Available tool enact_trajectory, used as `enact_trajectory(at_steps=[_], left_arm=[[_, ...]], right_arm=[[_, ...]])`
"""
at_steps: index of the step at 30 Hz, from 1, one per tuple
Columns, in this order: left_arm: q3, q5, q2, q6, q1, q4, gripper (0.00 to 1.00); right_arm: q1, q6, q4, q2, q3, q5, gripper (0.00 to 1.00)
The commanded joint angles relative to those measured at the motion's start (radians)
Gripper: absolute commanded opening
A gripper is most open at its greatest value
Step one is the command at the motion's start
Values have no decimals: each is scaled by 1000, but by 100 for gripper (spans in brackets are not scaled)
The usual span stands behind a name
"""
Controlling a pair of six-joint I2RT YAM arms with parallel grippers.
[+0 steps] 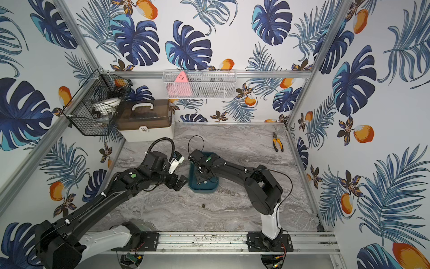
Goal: Put the chess pieces into the storage box
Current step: Place the chess piece in the storage box.
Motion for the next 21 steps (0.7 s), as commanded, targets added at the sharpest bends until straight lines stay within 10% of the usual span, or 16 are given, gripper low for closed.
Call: enact_trajectory(at_steps=[1, 13, 21], left_arm=[[-13, 37, -30, 5, 2, 30, 99], [-44, 141, -214, -54, -10, -64, 97], [-70, 163, -217, -15, -62, -57, 98]], right_arm=[[3, 12, -41, -78, -17, -34, 35], [39, 65, 43, -432, -362, -284, 35], [135, 40, 98, -377, -422, -280, 36]])
